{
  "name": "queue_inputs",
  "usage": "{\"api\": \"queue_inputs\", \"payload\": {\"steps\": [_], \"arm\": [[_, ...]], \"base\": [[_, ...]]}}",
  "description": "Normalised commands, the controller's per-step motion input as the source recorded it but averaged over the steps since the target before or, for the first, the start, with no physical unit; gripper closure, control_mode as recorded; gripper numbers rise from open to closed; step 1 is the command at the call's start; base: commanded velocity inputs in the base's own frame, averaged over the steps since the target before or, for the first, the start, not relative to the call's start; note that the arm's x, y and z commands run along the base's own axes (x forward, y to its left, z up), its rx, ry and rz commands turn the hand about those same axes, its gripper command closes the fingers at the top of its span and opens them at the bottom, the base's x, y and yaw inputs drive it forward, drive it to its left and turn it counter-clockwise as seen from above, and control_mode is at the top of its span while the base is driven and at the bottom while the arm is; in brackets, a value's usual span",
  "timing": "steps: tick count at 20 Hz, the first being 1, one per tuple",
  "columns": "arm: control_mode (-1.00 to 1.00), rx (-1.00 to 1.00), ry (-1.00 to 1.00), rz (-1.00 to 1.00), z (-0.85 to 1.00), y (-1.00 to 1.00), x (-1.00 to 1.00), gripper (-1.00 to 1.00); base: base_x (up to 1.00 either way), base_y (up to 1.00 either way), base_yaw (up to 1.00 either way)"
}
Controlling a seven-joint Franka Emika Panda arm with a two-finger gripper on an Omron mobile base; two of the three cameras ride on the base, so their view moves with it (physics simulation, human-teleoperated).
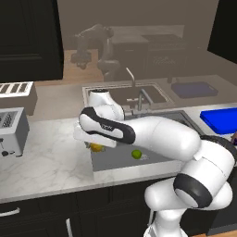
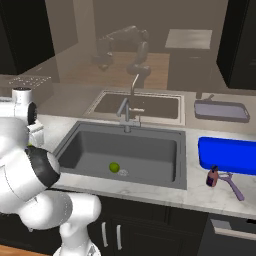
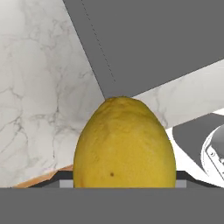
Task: Pick up all produce items and place them in the sink. Turn on the sink faucet to wash them. Then turn the sink off and put them in the tray.
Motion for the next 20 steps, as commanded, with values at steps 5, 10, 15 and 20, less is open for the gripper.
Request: {"api": "queue_inputs", "payload": {"steps": [5, 10, 15, 20], "arm": [[-1.00, -0.01, 0.12, 0.00, 0.00, -0.67, 0.00, 1.00], [-1.00, -0.04, 0.06, 0.00, 0.00, -0.60, 0.03, 1.00], [-1.00, -0.07, 0.02, 0.00, 0.00, -0.42, 0.17, 1.00], [-1.00, -0.08, 0.03, 0.00, 0.00, -0.20, 0.20, 1.00]], "base": [[0.00, 0.00, 0.00], [0.00, 0.00, 0.00], [0.00, 0.00, 0.00], [0.00, 0.00, 0.00]]}}
